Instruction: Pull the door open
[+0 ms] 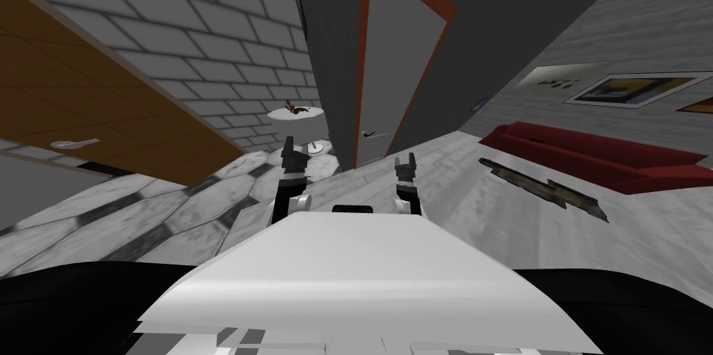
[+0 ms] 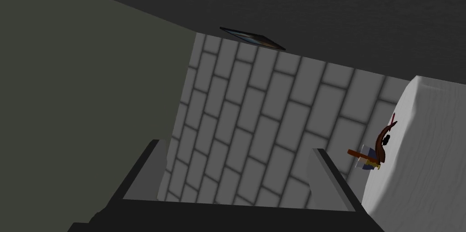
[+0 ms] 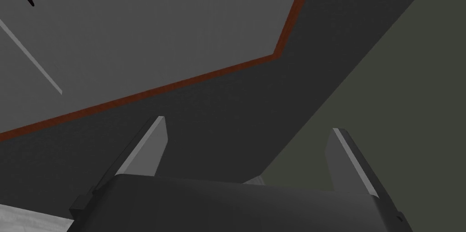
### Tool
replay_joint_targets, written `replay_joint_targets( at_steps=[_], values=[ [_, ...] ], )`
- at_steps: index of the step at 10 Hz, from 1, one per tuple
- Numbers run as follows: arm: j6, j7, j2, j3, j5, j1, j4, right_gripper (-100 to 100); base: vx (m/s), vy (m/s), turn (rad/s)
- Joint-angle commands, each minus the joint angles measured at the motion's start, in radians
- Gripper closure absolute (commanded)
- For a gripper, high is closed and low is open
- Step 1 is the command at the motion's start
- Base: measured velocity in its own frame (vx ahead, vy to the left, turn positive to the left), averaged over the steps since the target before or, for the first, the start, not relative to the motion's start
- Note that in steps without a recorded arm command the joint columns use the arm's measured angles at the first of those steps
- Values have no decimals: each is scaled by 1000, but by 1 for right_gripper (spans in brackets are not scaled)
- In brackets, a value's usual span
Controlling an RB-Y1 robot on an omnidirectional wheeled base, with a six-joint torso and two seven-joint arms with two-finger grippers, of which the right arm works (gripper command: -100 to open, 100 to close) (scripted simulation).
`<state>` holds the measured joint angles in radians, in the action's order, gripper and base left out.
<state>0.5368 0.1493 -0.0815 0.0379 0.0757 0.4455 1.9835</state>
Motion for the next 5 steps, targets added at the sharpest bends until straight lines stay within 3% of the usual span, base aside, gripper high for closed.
replay_joint_targets(
  at_steps=[1, 5],
  values=[
    [12, 8, -18, -3, 2, -16, -46, -100, 96, -22, 103],
    [38, 23, -58, -4, 4, -54, -155, -100, 93, -26, 126]
  ],
)
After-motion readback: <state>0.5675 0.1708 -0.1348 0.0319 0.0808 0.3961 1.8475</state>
